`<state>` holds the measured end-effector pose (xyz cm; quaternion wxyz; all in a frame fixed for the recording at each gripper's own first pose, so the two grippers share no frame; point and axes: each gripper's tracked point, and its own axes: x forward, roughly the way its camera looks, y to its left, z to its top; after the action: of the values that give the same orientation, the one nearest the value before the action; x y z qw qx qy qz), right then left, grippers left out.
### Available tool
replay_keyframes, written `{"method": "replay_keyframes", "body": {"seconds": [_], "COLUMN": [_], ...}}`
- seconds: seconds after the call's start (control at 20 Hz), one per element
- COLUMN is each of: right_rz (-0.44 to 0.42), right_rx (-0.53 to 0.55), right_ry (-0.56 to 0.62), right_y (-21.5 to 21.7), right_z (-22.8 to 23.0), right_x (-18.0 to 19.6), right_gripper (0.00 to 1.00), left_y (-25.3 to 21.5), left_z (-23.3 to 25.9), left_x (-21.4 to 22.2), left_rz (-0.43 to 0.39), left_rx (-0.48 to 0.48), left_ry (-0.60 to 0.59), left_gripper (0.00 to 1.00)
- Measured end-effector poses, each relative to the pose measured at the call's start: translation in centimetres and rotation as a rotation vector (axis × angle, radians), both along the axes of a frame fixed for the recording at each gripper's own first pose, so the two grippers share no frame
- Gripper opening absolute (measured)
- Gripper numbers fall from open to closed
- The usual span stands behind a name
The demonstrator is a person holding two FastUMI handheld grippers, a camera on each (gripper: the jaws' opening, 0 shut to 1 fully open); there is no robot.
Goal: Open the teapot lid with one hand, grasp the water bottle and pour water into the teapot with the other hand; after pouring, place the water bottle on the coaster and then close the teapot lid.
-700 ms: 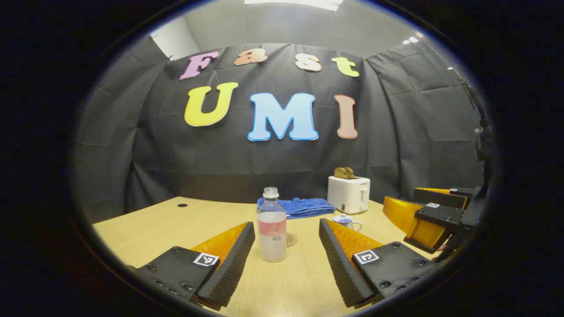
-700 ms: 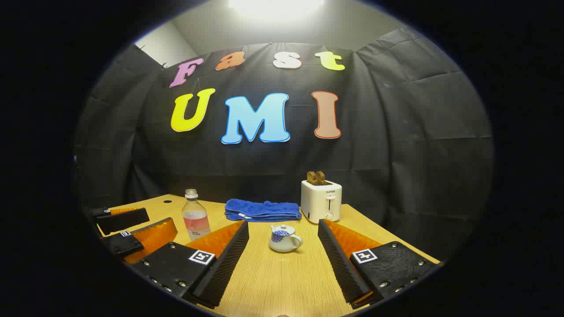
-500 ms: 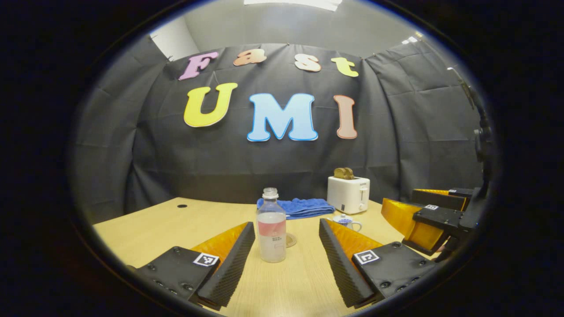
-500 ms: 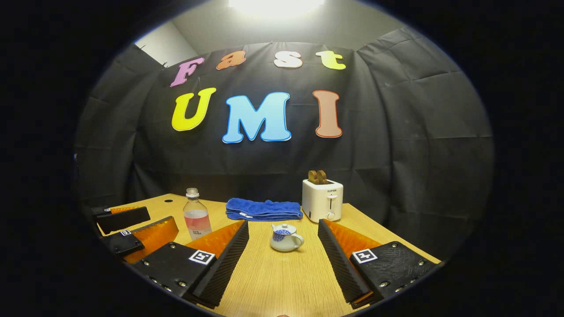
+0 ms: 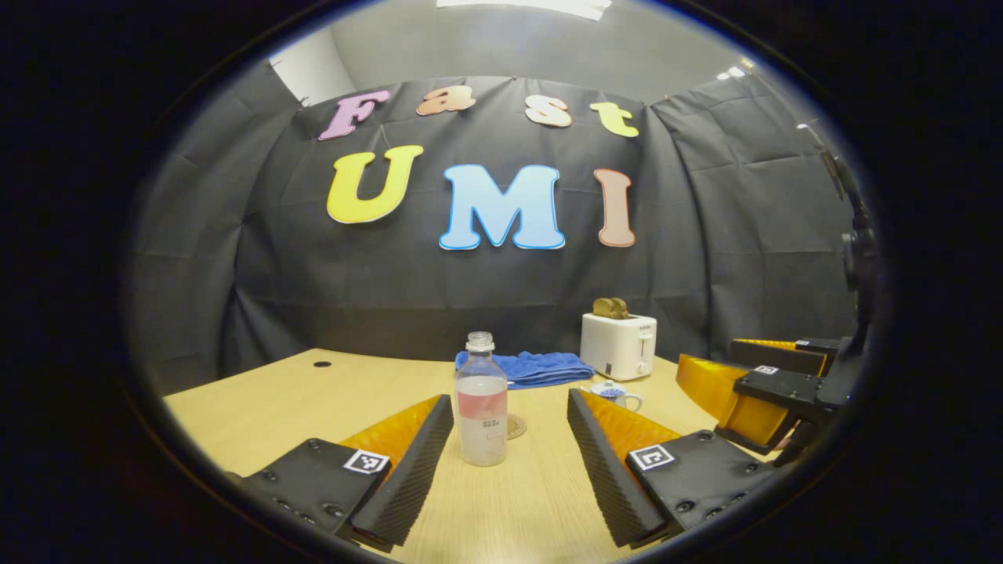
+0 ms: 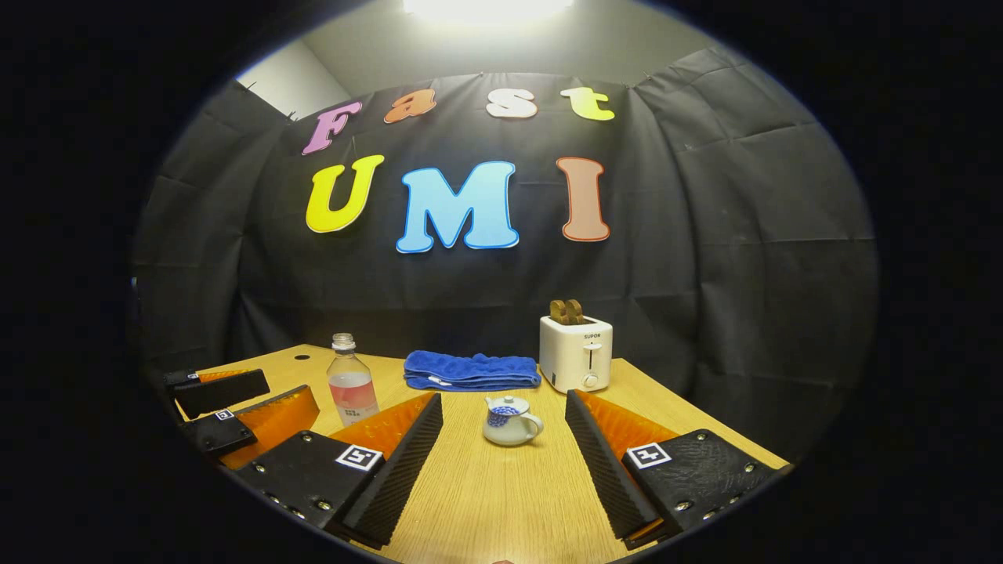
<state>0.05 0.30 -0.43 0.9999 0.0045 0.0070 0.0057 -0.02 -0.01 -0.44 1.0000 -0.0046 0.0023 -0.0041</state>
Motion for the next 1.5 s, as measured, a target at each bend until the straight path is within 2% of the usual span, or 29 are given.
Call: {"method": "replay_keyframes", "body": {"seconds": [0.5,0.75,1.0,1.25,1.5], "right_rz": [0.007,0.005,0.057,0.026,0.002], "right_rx": [0.007,-0.025,0.002,-0.050,-0.059], "right_ry": [0.017,0.006,-0.002,0.005,0.036], "right_y": [0.2,0.4,1.7,1.0,0.8], "right_z": [-0.6,-0.7,-1.0,-0.8,-1.1], "right_x": [0.1,0.1,0.4,2.9,7.1], "right_gripper": [0.98,0.98,0.98,0.98,0.98], "left_y": [0.3,0.4,0.7,1.9,3.3], "left_z": [-0.3,-0.5,-1.7,-2.5,-3.8], "left_x": [0.0,0.0,0.9,3.8,7.1], "left_rz": [-0.001,-0.005,-0.024,-0.032,-0.040], "left_rx": [-0.008,-0.024,-0.020,-0.001,0.022], "left_ry": [0.009,0.007,0.024,0.044,0.059], "left_gripper": [1.00,1.00,1.00,1.00,1.00]}}
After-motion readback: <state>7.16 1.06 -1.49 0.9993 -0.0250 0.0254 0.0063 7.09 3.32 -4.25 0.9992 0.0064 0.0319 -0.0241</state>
